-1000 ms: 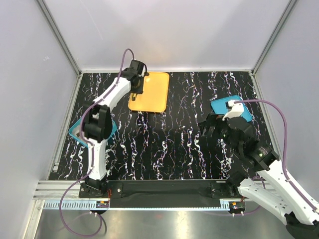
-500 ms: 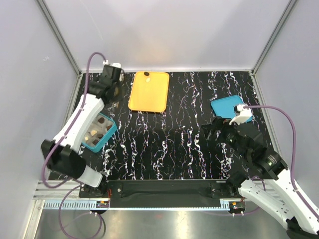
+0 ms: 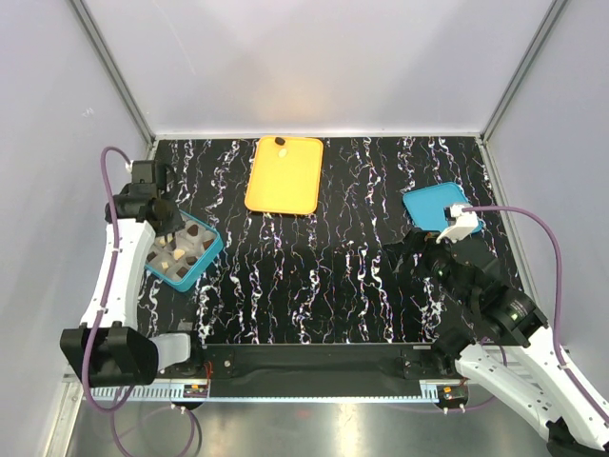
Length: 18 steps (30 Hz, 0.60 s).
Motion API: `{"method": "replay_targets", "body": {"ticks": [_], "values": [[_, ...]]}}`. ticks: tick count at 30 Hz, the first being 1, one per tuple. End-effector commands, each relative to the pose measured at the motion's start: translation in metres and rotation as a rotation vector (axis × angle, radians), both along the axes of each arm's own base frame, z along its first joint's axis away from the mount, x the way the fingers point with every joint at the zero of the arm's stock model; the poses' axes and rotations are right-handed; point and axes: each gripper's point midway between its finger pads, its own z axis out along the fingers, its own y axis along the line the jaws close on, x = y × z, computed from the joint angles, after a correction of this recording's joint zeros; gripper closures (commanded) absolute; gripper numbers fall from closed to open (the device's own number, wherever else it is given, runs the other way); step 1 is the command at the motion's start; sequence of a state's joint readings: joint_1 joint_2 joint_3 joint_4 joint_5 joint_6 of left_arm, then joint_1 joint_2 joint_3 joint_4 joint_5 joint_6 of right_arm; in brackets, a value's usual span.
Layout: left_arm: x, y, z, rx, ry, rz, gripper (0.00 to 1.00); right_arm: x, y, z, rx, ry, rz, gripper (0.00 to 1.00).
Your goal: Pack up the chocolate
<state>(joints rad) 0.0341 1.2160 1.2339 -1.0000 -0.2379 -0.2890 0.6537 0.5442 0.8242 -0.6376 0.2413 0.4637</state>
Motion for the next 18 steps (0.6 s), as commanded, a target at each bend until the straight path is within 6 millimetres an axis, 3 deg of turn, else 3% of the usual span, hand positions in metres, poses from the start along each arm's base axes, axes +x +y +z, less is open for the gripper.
{"method": "replay_targets", "body": {"ticks": [1,6,18], "values": [[0.004,0.002,-0.003,-0.045,-0.034,0.017,0.66,-0.001,0.003,0.003,-0.007,-0.017,0.024,0.0],[0.002,0.011,-0.015,-0.025,-0.003,0.054,0.65,-0.001,0.001,0.001,-0.013,-0.018,0.022,0.0],[0.011,0.009,-0.038,-0.059,0.008,0.087,0.64,0.0,0.005,0.003,0.001,-0.019,0.028,0.0]]}}
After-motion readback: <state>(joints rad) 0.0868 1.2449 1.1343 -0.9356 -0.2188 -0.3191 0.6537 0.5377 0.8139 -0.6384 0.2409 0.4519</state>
